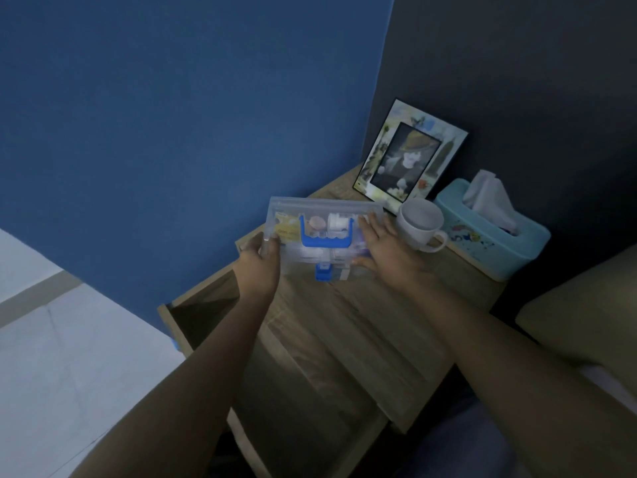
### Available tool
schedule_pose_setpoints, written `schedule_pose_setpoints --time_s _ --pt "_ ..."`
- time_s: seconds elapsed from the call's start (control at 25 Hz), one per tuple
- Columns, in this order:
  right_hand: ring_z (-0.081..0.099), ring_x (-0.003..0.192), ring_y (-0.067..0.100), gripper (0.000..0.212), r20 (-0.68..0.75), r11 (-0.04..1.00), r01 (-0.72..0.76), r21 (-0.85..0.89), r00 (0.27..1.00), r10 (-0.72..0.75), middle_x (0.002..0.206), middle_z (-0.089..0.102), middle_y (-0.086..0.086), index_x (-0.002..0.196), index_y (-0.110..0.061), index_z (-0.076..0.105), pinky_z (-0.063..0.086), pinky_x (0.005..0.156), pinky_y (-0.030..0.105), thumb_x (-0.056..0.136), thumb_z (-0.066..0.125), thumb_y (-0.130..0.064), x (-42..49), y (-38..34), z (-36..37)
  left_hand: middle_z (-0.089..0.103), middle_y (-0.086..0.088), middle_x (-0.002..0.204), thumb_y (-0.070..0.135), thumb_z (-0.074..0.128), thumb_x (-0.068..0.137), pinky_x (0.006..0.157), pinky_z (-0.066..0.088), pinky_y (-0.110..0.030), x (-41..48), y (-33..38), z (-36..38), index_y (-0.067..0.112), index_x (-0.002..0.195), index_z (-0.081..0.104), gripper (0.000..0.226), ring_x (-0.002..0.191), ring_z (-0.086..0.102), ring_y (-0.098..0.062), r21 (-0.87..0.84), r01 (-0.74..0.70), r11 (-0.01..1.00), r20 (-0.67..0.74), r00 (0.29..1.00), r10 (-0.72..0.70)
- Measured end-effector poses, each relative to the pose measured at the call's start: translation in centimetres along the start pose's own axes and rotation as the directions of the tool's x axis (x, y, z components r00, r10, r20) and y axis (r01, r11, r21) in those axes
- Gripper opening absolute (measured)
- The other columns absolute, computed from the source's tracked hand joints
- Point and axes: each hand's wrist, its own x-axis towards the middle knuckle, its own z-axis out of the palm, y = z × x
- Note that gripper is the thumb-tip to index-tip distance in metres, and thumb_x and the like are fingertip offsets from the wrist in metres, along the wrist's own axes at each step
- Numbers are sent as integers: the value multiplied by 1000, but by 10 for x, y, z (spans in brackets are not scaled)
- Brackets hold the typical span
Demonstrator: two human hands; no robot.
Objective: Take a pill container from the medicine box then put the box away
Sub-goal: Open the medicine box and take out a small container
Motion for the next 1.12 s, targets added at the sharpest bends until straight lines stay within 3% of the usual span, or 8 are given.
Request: schedule_pose_setpoints --time_s 0.08,0.2,0.32,0.44,0.6,0.76,0.92,1.12 --pt "9 145 33 78 -46 999 42 25 998 -41 158 10 11 148 -12 8 16 116 44 91 49 -46 -1 5 -11 66 -10 102 44 46 91 91 49 -36 6 7 0 9 114 63 45 109 60 -31 -70 -17 997 -46 999 13" --pt "28 139 29 68 -282 989 104 110 957 -69 152 30 14 145 -8 25 27 113 41 91 49 -44 0 10 -31 62 -9 124 44 56 86 97 41 -31 22 14 0 12 125 58 50 119 55 -23 -186 -86 979 -33 996 81" --pt "21 143 25 68 -440 948 60 312 894 88 155 22 13 146 -8 18 19 114 36 93 47 -40 10 4 -39 56 -7 132 48 61 82 104 41 -34 45 24 -1 12 128 54 59 123 52 -19 -171 -194 966 -29 981 192" --pt "8 145 25 68 -512 890 -10 456 815 272 158 8 14 147 -5 7 11 116 32 97 40 -36 8 -13 -23 64 -5 117 52 60 81 91 45 -28 70 41 0 17 126 52 58 109 59 -17 -162 -266 950 -18 964 266" --pt "7 145 28 65 -460 784 -109 611 758 463 157 6 19 146 1 7 6 114 27 98 40 -28 -6 -30 24 59 4 101 54 57 81 82 43 -23 102 55 5 21 120 54 50 92 55 -9 -116 -339 934 15 939 343" --pt "6 146 25 59 -351 789 -141 597 839 416 158 7 16 147 -2 9 7 115 31 100 32 -29 -2 -31 49 64 -2 116 42 56 87 85 45 -17 134 57 8 15 122 55 44 107 58 -12 -186 -326 927 157 921 356" --pt "10 145 26 58 -380 822 -177 542 820 428 157 12 16 146 -3 11 14 116 36 99 32 -30 3 -32 57 56 6 120 19 51 93 70 44 2 159 58 22 13 132 47 40 106 54 -5 -265 -241 934 306 897 318" --pt "11 145 26 58 -401 835 -176 521 813 421 157 13 16 146 -2 12 13 115 33 99 33 -28 3 -32 61 52 -8 136 10 50 87 95 41 -22 170 59 37 11 135 44 48 118 51 -16 -270 -175 947 351 898 266"
